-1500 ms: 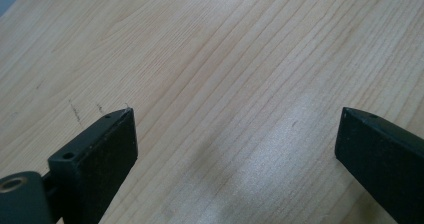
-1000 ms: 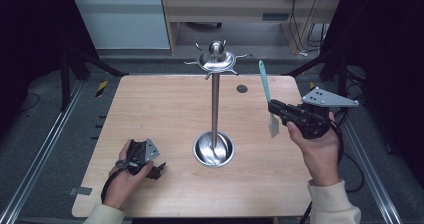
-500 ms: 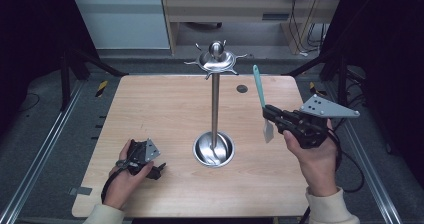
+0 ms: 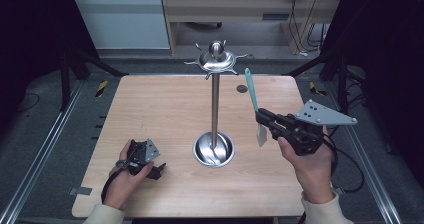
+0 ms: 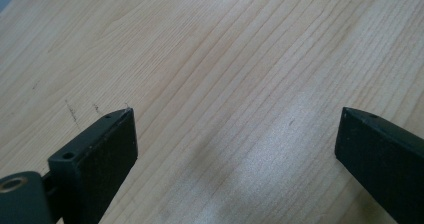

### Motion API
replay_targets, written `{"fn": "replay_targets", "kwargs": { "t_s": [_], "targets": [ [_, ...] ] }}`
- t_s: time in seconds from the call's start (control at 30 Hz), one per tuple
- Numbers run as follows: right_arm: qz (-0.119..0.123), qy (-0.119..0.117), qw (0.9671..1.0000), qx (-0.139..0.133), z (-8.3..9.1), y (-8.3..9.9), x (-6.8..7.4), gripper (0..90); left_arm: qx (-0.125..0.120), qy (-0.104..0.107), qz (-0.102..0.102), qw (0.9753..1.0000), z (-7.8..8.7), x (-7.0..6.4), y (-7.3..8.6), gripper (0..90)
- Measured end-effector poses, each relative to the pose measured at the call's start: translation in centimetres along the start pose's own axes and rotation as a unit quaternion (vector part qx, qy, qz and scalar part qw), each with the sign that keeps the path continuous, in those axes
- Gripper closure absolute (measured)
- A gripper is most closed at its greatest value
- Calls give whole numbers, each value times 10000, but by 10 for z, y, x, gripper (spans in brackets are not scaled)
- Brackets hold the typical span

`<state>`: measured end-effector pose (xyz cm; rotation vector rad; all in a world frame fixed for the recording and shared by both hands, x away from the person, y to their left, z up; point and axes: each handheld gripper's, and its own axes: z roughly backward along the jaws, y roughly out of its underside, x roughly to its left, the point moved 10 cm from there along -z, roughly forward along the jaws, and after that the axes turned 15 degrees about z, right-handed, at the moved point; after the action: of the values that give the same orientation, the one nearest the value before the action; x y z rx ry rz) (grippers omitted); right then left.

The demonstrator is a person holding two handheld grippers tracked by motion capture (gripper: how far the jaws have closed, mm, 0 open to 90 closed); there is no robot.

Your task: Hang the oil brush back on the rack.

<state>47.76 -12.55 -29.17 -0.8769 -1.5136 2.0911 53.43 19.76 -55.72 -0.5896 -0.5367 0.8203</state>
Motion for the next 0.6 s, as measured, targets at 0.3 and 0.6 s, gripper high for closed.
{"fn": "replay_targets", "kwargs": {
  "t_s": [0.3,0.6],
  "targets": [
    [122,-31,9999,29,-2,-4,6,829,-2,0,16,10000,0,0,0,31],
    [145,-48,9999,72,-4,-4,6,829,-9,8,30,10000,0,0,0,31]
  ]
}}
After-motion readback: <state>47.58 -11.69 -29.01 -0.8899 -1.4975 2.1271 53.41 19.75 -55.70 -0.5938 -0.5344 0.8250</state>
